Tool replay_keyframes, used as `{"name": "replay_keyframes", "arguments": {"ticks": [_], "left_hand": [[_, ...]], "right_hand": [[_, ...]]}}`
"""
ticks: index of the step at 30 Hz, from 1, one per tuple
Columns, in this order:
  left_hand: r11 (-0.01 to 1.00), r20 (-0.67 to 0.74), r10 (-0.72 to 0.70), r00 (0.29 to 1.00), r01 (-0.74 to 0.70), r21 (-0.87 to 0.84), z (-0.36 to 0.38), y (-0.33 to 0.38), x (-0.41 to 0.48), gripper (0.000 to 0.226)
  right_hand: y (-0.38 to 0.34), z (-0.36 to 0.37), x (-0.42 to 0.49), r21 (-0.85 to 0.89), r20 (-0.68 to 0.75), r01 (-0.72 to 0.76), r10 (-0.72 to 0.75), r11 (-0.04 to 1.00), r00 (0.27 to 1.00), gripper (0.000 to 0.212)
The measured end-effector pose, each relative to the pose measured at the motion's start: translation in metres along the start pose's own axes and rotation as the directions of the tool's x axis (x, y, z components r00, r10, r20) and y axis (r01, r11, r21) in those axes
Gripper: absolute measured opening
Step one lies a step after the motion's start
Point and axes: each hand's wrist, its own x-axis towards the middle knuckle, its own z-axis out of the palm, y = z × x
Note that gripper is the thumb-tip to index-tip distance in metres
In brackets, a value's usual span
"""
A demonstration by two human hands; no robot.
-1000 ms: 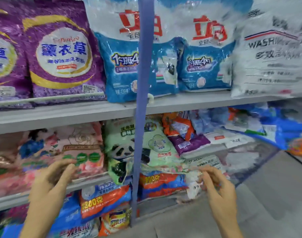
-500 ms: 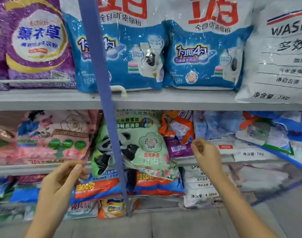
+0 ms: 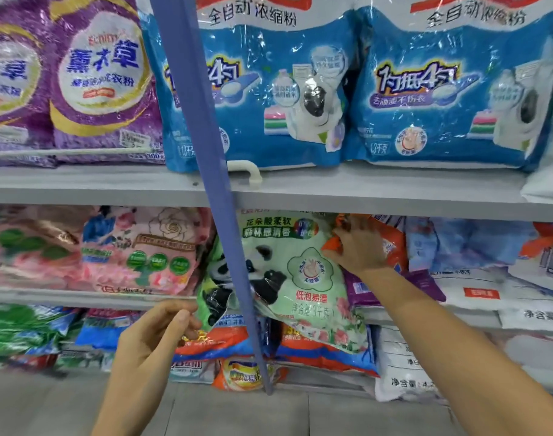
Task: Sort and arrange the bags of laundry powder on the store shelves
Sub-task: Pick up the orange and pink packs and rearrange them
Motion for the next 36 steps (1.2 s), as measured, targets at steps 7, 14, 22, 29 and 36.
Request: {"name": "replay_keyframes", "arguments": {"ticks": [7,14,22,29,36], "left_hand": [[1.000,-0.014,0.008,1.000,-0.008,0.027,-0.010,0.001,-0.012,0.015],[1.000,0.013,0.012,1.000,-0.012,0.009,-0.003,0.007,-0.020,0.016],[0.998,0.216,0.059,0.975,-0.062,0.009,0.013,0.022,-0.020,0.014],[0.960,0.594,-0.281,0.754,0.209,0.188,0.045,-0.004,-0.025,0.103],[0.773,0.407,-0.086,0.909,0.319,-0.548,0.072,0.010,-0.032,0.097]], "right_hand": [[-0.012,-0.014,0.000,0.367,-0.126,-0.169,0.229,0.915,0.965,0.031],[-0.020,-0.083,-0.026,0.560,-0.235,-0.168,0.350,0.811,0.907,0.029],[-0.046,-0.148,-0.076,0.881,-0.181,0.005,0.326,0.474,0.928,0.026],[-0.057,-0.191,-0.127,0.992,0.125,-0.121,0.367,-0.035,0.922,0.034],[-0.063,-0.218,-0.154,0.844,0.378,-0.281,0.136,-0.457,0.916,0.030]]}}
